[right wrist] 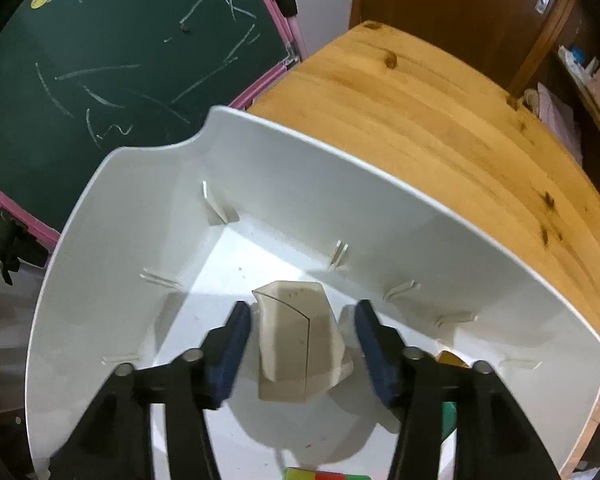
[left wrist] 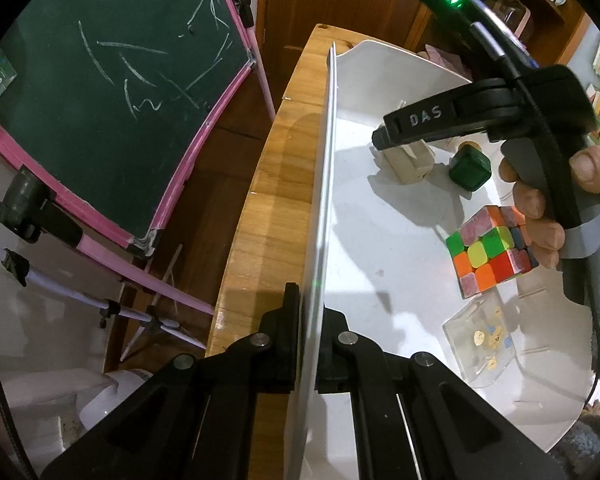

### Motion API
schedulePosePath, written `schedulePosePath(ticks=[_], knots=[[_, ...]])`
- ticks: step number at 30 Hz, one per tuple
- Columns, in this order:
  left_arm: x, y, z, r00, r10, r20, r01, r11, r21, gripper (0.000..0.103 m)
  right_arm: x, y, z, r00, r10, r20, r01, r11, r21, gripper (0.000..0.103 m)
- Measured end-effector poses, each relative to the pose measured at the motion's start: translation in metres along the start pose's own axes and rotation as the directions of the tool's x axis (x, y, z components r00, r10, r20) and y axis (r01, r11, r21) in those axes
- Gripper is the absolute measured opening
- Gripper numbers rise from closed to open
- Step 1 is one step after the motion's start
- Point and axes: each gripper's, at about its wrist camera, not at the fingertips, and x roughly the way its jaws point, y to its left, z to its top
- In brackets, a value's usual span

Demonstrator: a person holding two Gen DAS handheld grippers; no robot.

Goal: Organize rigid objects
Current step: 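Carry the beige piece into the bin beside the bottle and release, then move the right gripper to the pink translucent case on the table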

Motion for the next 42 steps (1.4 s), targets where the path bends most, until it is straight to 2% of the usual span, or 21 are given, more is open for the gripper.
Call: schedulePosePath(ticks=[13,23,31,36,42], knots=[[0.0,-0.001,0.0,1.0,0.005,0.0,-0.005,1.0,0.0,0.006,-0.054,-0.011,-0.014,0.991,0.089,0.1,-0.093,0.995,0.036,0.06],[0.0,-0.002,-0.001,1.0,0.009,-0.001,-0.009,1.0,0.003,0.006,-0.091,-0.027,-0.035,0.979,0.123,0.165,-0.132,0.99,0.045,0.06],[0.0,-0.002,0.0,1.0,0.008,-0.001,-0.008,1.0,0.0,0.006,-0.132,-0.049,-0.068,0.968,0.083,0.237,-0.1,0.993,0.059,0.06],[0.0,-0.002,0.0,1.0,0.007,-0.001,-0.007,1.0,0.0,0.006,-0.163,-0.077,-0.093,0.953,0.003,0.303,-0.036,0.994,0.103,0.06],[-0.001,-0.003,0.0,1.0,0.018,-0.002,-0.018,1.0,0.006,0.007,-0.196,-0.124,-0.115,0.93,-0.078,0.358,0.004,0.979,0.201,0.06]])
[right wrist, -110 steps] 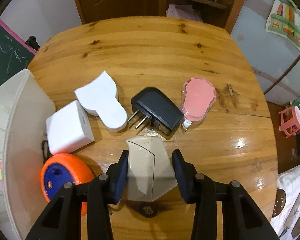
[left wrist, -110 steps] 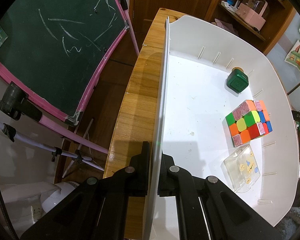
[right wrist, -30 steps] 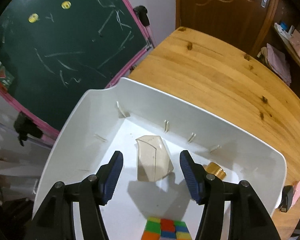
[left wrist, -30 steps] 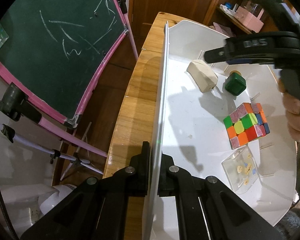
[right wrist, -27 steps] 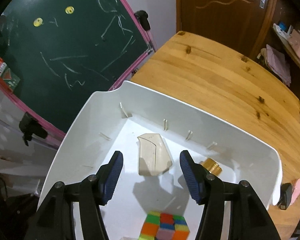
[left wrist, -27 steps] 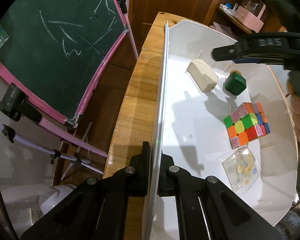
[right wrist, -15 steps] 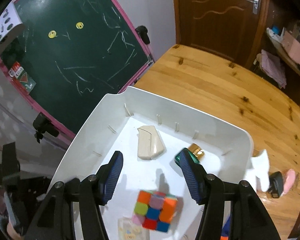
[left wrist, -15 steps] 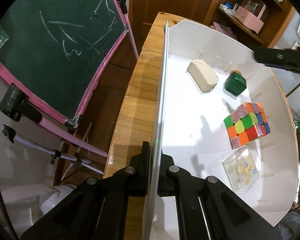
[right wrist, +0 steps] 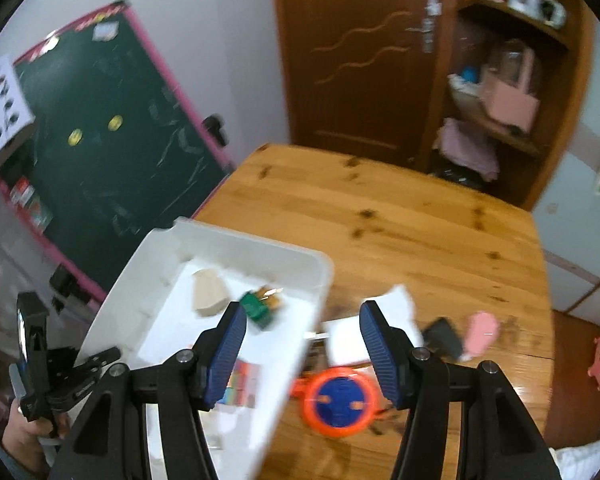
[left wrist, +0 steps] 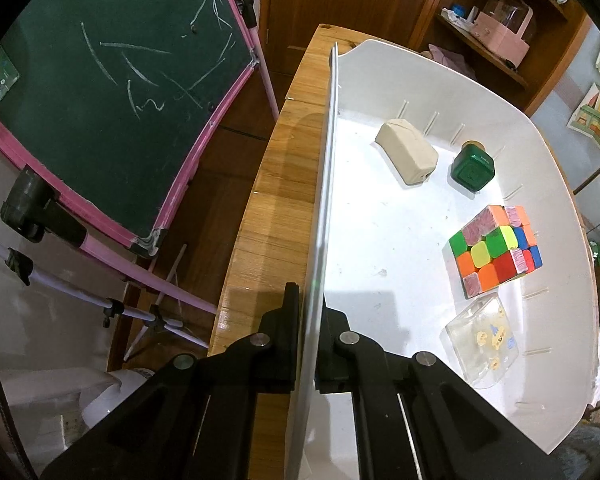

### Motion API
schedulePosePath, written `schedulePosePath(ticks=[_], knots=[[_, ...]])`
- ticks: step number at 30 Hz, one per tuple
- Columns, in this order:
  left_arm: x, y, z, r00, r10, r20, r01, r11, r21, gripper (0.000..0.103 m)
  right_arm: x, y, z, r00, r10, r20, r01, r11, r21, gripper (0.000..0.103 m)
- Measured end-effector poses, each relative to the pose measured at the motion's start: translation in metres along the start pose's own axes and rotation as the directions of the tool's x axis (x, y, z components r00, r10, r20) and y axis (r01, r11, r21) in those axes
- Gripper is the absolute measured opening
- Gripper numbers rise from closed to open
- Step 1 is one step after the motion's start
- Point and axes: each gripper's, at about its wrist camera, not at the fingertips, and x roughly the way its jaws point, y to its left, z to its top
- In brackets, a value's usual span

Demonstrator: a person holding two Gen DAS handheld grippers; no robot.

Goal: Organize rigid objects
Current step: 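Move the right gripper to the pink translucent case on the table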

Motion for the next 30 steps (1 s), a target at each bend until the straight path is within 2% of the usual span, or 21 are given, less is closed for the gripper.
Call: schedulePosePath(ticks=[10,13,17,21,30], knots=[[0.0,-0.002,0.0,1.0,0.012,0.001,-0.012,1.0,0.005,0.007,-0.036,-0.093,0.021,0.984,-0.162,0.075,0.15,0.978,0.148,0.06],[0.0,-0.002,0.0,1.0,0.011,0.001,-0.011,1.0,0.004,0.007,-0.031,-0.118,0.026,0.975,-0.21,0.068,0.194,0.963,0.187,0.066],[0.0,-0.002,0.0,1.0,0.01,0.001,-0.01,1.0,0.004,0.007,-0.006,-0.15,0.027,0.964,-0.265,0.016,0.253,0.937,0.243,0.066],[0.0,-0.002,0.0,1.0,0.011,0.001,-0.011,1.0,0.005,0.007,0.029,-0.176,0.018,0.961,-0.271,-0.061,0.277,0.913,0.301,0.066],[0.0,-0.003,0.0,1.0,0.009,0.001,-0.009,1.0,0.002,0.007,0.105,-0.21,-0.009,0.935,-0.269,-0.23,0.339,0.867,0.366,0.066]])
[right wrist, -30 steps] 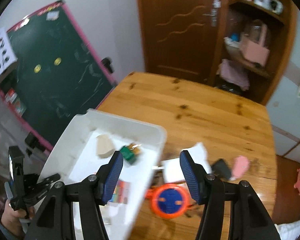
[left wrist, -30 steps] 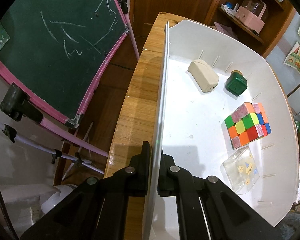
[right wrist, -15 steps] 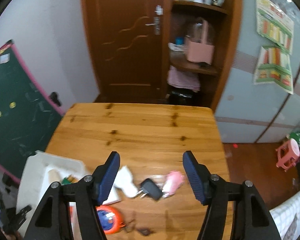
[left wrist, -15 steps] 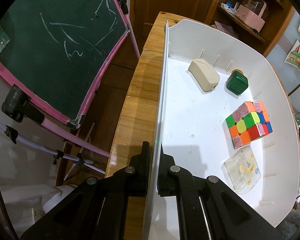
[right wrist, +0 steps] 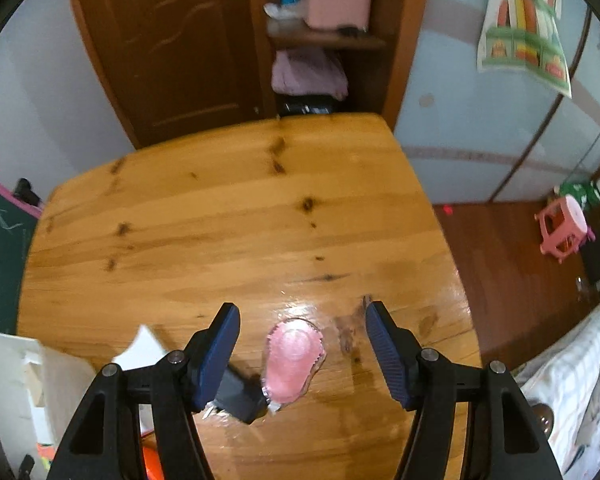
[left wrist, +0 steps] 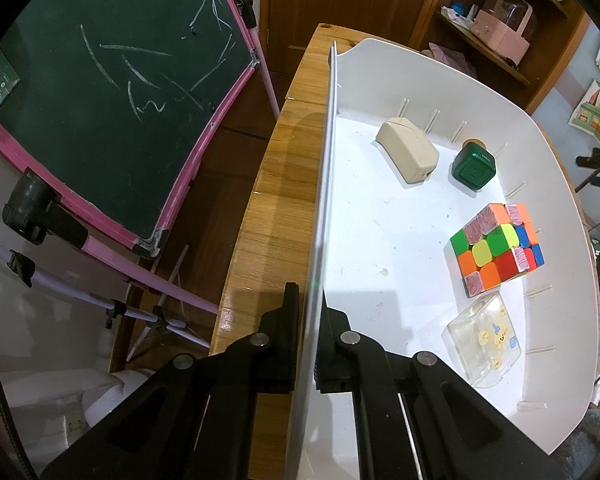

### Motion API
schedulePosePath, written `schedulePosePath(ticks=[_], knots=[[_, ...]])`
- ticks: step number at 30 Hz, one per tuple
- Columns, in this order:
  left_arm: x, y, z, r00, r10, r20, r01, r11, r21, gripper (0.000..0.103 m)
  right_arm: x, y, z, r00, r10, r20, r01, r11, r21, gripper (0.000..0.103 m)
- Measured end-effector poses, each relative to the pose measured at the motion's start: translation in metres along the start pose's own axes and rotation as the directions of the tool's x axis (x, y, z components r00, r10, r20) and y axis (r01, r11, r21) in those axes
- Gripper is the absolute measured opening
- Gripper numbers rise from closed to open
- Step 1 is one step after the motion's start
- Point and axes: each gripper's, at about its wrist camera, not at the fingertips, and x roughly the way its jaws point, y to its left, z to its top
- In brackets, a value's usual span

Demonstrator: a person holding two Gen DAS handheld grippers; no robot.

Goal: Organize rigid objects
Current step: 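Move the right gripper to the pink translucent case on the table, then grasp the pink case with the right gripper and lift it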

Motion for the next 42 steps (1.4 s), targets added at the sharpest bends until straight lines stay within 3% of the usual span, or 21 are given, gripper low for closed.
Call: schedulePosePath(ticks=[10,24,29,42], knots=[[0.0,0.0,0.0,1.0,0.0,-0.008,0.0,1.0,-0.001,0.007,0.046,0.001,-0.011,0.994,-0.019,-0.106,0.022,0.999,0.024,0.066],[-0.001,-0.001,-0.001,1.0,0.001,-0.009,-0.001,1.0,0.0,0.007,0.062,0.006,-0.021,0.985,-0.011,-0.17,0.018,0.999,0.036,0.062],[-0.001,-0.002,-0.001,1.0,0.001,-0.009,-0.001,1.0,0.0,0.007,0.061,0.01,-0.021,0.986,-0.032,-0.161,0.037,0.999,0.028,0.051],[-0.001,-0.002,-0.001,1.0,0.0,-0.009,0.0,1.0,0.0,0.007,0.045,0.012,-0.031,0.989,-0.059,-0.134,0.064,0.997,0.036,0.05]])
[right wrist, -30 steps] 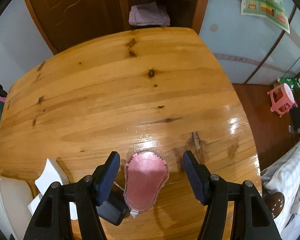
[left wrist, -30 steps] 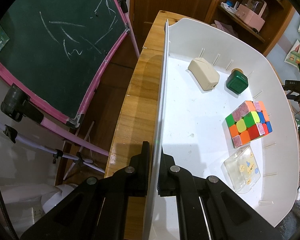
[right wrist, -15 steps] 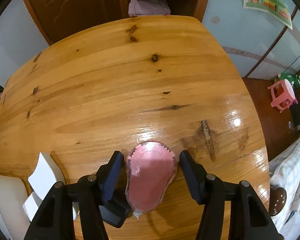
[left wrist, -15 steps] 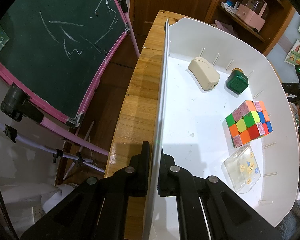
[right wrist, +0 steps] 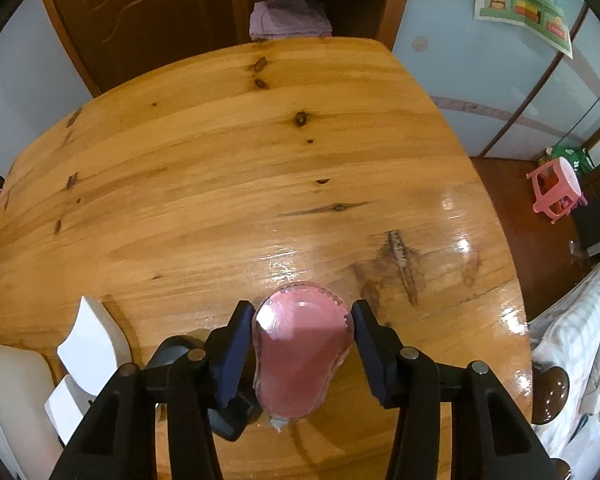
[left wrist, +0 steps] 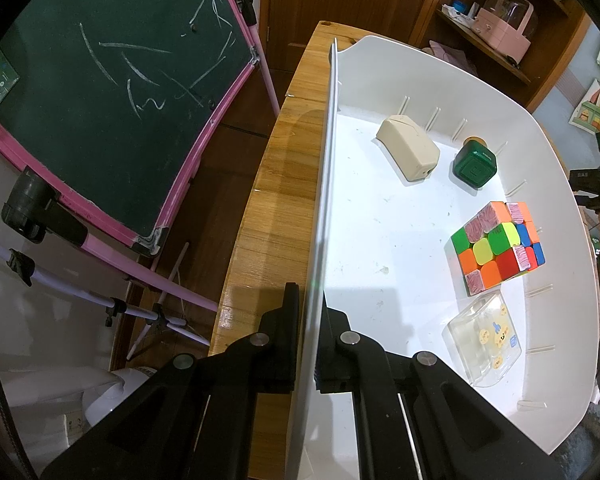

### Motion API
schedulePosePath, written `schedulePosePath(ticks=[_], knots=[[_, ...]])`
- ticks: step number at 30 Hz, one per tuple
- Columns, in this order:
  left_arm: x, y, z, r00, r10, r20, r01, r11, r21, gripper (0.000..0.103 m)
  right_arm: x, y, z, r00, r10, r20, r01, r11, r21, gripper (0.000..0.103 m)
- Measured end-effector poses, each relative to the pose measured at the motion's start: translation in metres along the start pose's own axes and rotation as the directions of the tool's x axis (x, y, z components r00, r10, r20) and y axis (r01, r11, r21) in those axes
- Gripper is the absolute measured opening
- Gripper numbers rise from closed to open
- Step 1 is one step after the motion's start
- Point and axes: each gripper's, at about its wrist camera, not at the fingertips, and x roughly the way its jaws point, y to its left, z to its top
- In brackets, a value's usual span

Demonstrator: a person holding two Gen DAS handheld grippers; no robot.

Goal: Organize rigid objects
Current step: 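Grasp the pink case with the right gripper and lift it, then carry the pink case into the bin beside the beige piece and release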

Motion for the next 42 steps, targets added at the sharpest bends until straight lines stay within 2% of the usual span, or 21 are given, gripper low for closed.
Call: schedulePosePath(ticks=[7,13,23,27,34,38,42], knots=[[0.0,0.0,0.0,1.0,0.003,0.0,-0.003,1.0,0.004,0.007,-0.036,-0.003,-0.006,0.998,0.019,0.068,-0.018,1.0,-0.017,0.05],[0.0,0.0,0.0,1.0,0.007,0.0,-0.007,1.0,0.009,0.007,-0.085,0.006,-0.015,0.987,0.066,0.148,-0.057,0.996,-0.061,0.05],[0.0,0.002,0.001,1.0,0.005,0.009,-0.005,1.0,0.008,0.007,-0.173,0.048,-0.035,0.942,0.195,0.273,-0.144,0.97,-0.195,0.05],[0.0,0.003,0.001,1.0,0.001,0.017,-0.001,1.0,0.005,0.007,-0.203,0.075,-0.048,0.919,0.252,0.303,-0.17,0.947,-0.273,0.05],[-0.001,0.004,0.001,1.0,-0.005,0.028,0.005,1.0,0.003,0.007,-0.239,0.134,-0.073,0.882,0.36,0.305,-0.211,0.879,-0.427,0.05],[-0.002,0.005,0.001,0.999,-0.013,0.037,0.013,1.0,0.002,0.007,-0.246,0.17,-0.082,0.871,0.399,0.286,-0.221,0.838,-0.499,0.051],[-0.003,0.007,0.0,0.999,-0.026,0.046,0.026,1.0,-0.005,0.007,-0.239,0.205,-0.089,0.871,0.427,0.244,-0.24,0.802,-0.547,0.05]])
